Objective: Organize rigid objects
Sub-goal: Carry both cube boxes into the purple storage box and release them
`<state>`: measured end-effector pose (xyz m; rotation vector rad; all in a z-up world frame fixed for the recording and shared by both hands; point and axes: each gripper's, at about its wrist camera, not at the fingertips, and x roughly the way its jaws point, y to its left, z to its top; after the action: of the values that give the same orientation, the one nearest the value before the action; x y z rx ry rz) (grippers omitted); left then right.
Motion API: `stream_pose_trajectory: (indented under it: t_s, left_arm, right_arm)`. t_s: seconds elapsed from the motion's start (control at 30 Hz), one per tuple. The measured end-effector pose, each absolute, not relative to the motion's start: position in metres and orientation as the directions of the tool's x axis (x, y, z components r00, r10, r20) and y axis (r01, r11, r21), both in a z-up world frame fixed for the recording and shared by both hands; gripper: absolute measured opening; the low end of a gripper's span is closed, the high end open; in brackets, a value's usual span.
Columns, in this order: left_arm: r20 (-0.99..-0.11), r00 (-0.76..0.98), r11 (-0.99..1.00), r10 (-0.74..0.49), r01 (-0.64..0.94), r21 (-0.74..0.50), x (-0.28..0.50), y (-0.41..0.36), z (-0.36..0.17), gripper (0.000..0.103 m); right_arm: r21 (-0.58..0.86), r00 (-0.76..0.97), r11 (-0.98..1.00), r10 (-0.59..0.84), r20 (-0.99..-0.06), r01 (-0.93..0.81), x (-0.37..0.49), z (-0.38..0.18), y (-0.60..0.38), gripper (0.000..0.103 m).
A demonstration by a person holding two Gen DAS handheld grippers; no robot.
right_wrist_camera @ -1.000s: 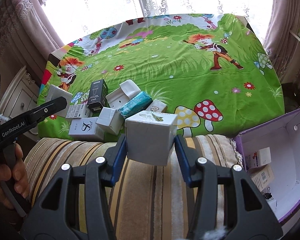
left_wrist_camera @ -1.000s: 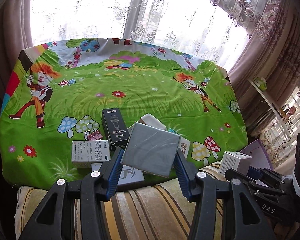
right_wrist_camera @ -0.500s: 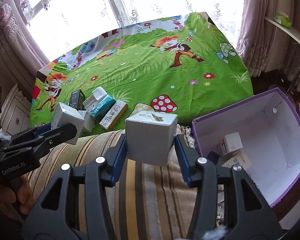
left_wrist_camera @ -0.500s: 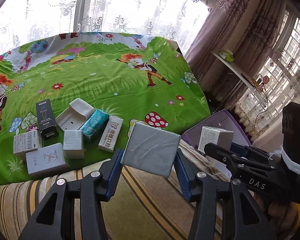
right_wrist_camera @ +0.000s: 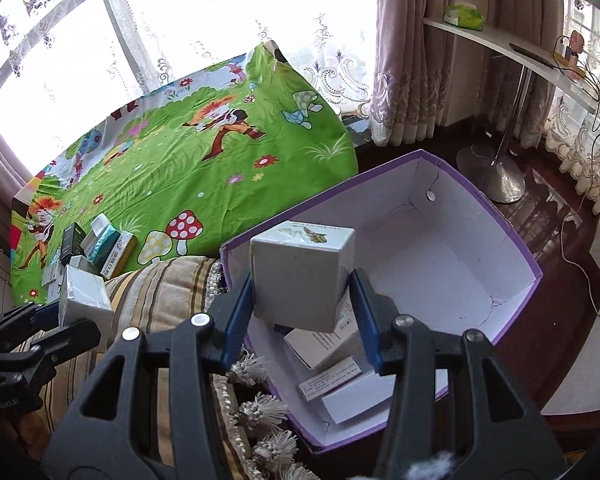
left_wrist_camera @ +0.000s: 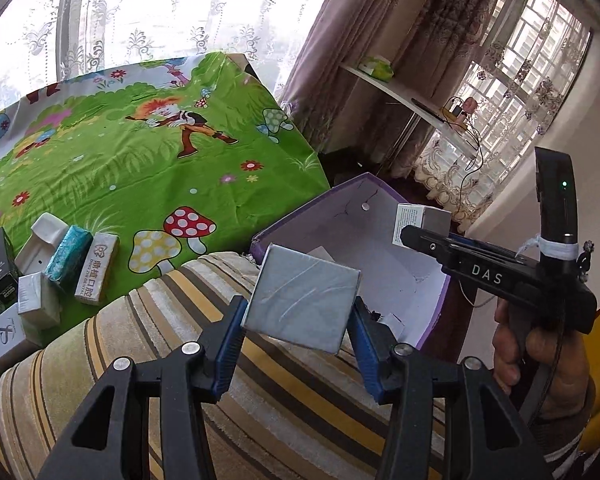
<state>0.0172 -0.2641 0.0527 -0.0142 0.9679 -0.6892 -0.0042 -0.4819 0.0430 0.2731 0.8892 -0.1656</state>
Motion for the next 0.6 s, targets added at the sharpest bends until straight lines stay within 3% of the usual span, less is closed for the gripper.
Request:
stream_pose_trajectory:
  t_s: [0.13, 0.2, 0.3, 0.6]
  left_arm:
    - [-0.739, 0.339, 0.746, -0.582, 0.583, -0.32, 0.011, -0.281, 0.054, 0.052]
    - [-0.738, 0.323, 0.727, -0.593, 0.609, -0.318, 0.008, -0.288, 0.055, 0.055]
    - [-0.738, 0.334, 0.73, -0.586, 0.614, -0.302, 0.006, -0.29, 0.056, 0.063]
    - [-0.732, 0.35, 0.747, -0.585, 0.584, -0.317, 0.012, -0.282, 0.056, 0.064]
  right_arm:
    - [0.168, 0.626, 0.937, -0.065, -0.777, 0.306, -0.012, 0.05, -0.504, 0.055]
    - [0.172, 0.633, 0.928, -0.082, -0.77, 0.329, -0.016, 0.054, -0.513, 0.071]
    - [0.177, 0.644, 0.919, -0.101, -0.758, 0.352, -0.02, 0.058, -0.52, 0.083]
    - [0.184, 0.65, 0.923, -0.086, -0.755, 0.337, -0.019, 0.061, -0.517, 0.083]
